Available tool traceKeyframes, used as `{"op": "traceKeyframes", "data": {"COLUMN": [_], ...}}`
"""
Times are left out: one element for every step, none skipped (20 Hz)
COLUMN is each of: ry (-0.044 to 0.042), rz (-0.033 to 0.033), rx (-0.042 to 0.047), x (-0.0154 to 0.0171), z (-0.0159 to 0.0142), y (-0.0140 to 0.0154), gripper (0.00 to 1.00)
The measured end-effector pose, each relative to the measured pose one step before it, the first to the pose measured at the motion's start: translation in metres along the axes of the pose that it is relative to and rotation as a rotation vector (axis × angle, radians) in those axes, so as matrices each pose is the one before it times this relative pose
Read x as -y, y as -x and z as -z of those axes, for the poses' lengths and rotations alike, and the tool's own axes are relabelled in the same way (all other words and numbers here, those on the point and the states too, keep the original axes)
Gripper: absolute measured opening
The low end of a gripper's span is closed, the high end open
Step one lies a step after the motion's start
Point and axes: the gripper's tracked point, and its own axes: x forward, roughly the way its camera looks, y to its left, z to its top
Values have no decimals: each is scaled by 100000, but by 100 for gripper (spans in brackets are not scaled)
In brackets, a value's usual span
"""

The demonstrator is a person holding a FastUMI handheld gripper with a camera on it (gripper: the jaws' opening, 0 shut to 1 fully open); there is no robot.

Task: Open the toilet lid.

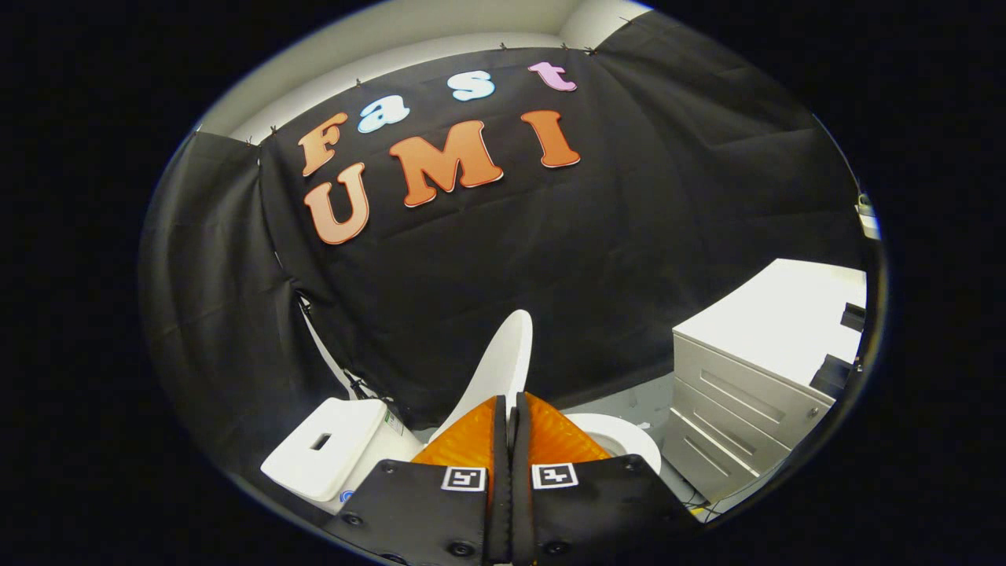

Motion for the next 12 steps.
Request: {"op": "traceKeyframes", "data": {"ry": [630, 1315, 1676, 1717, 629, -228, 149, 1190, 2437, 2168, 1444, 126], "rz": [-487, -345, -165, -479, -229, -638, -1056, -855, -904, -739, -1375, -1595], "rx": [239, -29, -261, -485, 186, 623, 247, 281, -145, -102, 389, 514], "x": [-794, -787, -723, -580, -680, -833, -1026, -848, -886, -858, -1106, -1058], "z": [-254, -157, -115, -34, -262, -450, -287, -152, 30, -182, -306, -293], "y": [40, -30, 81, 24, 24, 119, 18, 171, 68, -3, 107, -3], "gripper": [8, 8, 8, 8, 8, 8, 8, 8, 8, 8, 8, 8]}}
